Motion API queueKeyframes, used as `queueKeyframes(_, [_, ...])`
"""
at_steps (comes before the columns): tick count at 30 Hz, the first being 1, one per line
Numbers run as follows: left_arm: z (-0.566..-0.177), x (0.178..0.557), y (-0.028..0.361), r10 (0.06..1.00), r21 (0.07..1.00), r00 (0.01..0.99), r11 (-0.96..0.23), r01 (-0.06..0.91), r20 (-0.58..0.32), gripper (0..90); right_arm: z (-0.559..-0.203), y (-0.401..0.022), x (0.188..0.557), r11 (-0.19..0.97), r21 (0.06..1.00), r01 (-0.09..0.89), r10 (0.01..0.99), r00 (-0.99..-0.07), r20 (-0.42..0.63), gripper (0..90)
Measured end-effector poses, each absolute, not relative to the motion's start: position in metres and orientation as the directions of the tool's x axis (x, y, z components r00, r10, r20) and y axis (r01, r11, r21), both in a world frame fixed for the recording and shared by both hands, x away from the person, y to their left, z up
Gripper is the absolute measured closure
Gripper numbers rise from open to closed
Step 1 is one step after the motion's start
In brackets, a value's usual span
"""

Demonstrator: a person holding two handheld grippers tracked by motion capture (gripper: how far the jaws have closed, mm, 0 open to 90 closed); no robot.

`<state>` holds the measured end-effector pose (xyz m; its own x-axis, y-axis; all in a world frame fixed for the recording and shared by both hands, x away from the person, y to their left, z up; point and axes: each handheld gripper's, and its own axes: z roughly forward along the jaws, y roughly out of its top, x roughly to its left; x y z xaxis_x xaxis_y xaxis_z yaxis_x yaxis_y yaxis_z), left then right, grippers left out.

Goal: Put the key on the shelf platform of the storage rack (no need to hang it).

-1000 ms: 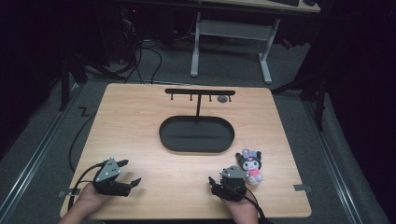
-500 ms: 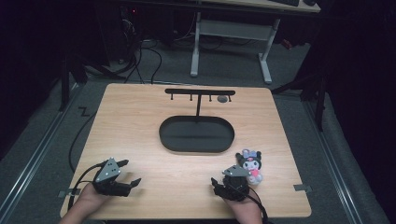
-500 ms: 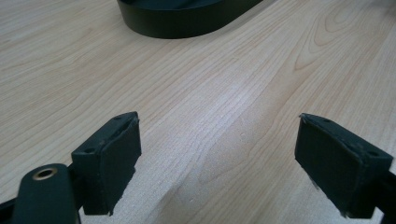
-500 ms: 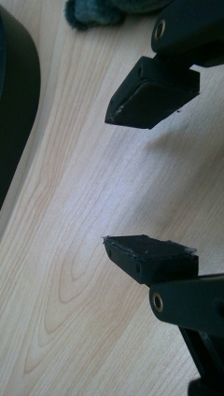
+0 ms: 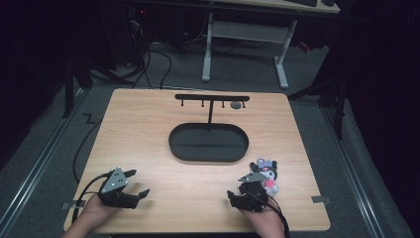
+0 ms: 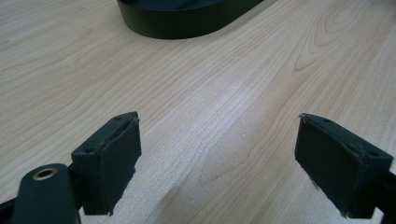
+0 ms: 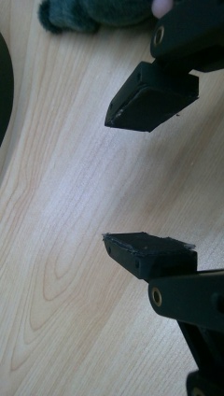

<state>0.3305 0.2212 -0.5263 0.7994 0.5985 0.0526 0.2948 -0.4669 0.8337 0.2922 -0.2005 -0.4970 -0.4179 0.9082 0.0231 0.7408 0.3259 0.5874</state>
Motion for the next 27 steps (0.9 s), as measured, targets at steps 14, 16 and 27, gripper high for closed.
queueKeyframes(14, [-0.526,0.331,0.221,0.601,0.832,0.797,-0.469,0.297,0.054,15.5,-0.484,-0.199,0.308,0.408,0.464,0.786,0.894,-0.447,-0.03,37.9])
queueKeyframes(16, [-0.526,0.331,0.221,0.601,0.832,0.798,-0.468,0.297,0.053,15.4,-0.485,-0.197,0.309,0.426,0.445,0.787,0.887,-0.459,-0.037,37.8])
queueKeyframes(27, [-0.526,0.331,0.221,0.601,0.832,0.798,-0.469,0.297,0.053,15.4,-0.472,-0.195,0.312,0.466,0.335,0.819,0.872,-0.488,-0.02,37.1])
